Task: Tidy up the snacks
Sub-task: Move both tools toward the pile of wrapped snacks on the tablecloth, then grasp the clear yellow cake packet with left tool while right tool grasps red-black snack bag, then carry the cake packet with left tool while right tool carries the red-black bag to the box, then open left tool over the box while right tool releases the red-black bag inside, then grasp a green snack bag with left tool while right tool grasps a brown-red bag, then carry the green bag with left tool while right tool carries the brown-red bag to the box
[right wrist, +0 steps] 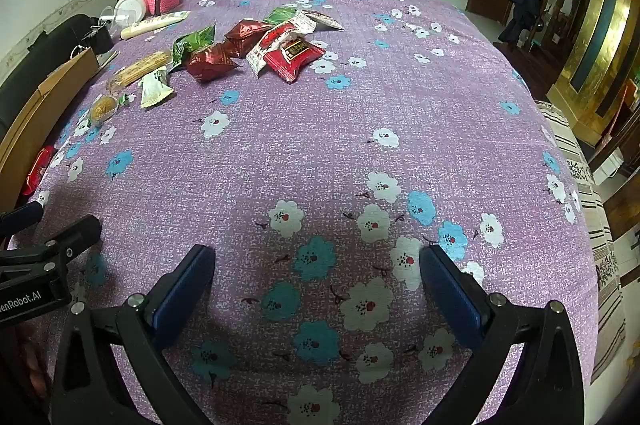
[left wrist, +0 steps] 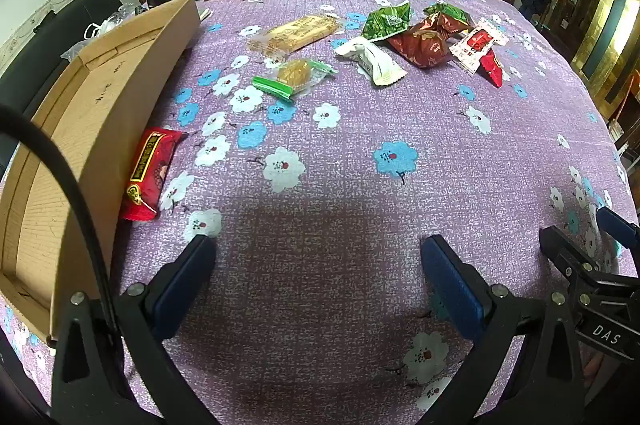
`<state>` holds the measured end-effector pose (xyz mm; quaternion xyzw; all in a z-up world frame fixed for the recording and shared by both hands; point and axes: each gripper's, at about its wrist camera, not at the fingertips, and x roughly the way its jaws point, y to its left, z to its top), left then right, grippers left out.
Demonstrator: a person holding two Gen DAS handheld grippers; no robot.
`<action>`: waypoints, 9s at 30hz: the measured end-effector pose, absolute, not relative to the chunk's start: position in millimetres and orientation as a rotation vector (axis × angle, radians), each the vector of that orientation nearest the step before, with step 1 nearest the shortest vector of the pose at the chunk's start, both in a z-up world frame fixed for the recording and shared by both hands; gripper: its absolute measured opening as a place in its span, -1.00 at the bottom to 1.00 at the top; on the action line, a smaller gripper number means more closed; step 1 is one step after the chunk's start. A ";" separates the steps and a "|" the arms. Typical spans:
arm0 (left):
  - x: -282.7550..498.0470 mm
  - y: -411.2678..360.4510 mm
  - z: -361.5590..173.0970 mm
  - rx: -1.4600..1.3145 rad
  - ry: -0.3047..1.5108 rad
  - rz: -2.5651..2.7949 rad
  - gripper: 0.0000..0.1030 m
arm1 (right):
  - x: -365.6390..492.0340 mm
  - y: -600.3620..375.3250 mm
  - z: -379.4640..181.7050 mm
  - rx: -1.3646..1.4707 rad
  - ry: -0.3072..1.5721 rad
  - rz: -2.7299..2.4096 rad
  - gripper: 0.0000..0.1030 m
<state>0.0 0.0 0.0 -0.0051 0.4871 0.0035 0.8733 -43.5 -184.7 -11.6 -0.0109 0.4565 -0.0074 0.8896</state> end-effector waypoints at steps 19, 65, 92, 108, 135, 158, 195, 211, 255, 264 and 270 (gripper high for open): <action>-1.3 1.1 -2.1 -0.015 1.018 0.015 1.00 | -43.6 -185.3 -11.3 -0.022 0.948 -0.015 1.00; 35.9 11.6 50.8 0.019 0.950 0.046 1.00 | -16.3 -185.7 55.1 0.056 0.889 0.037 1.00; 195.4 41.0 66.2 0.010 1.254 -0.077 1.00 | 126.3 -191.1 23.3 0.144 1.029 0.051 0.99; 233.8 31.5 9.4 0.023 1.471 -0.140 0.35 | 146.1 -182.5 7.7 0.094 1.110 0.090 0.24; 223.2 38.8 11.6 0.077 1.357 -0.103 -0.33 | 125.5 -196.1 7.2 -0.044 1.105 0.094 -0.20; 165.3 49.9 54.7 -0.055 1.234 -0.200 -0.33 | 55.0 -202.2 31.4 -0.015 1.055 0.139 -0.68; 146.1 264.7 30.6 -0.167 1.244 0.163 -0.27 | 131.8 141.3 38.5 -0.130 1.038 0.634 -0.62; 96.3 182.0 84.5 -0.171 1.097 0.045 0.11 | 75.8 25.3 67.4 -0.001 0.951 0.564 0.02; 217.2 -59.7 23.4 0.146 1.255 -0.148 -0.10 | 88.6 -186.9 3.8 0.053 1.036 0.361 -0.30; 211.6 -50.1 19.2 0.071 1.247 -0.225 -0.43 | 87.8 -186.5 3.2 0.064 1.026 0.352 -0.29; 192.6 -43.7 25.1 0.034 1.203 -0.267 -0.44 | 77.2 -184.3 3.1 0.035 1.015 0.315 -0.29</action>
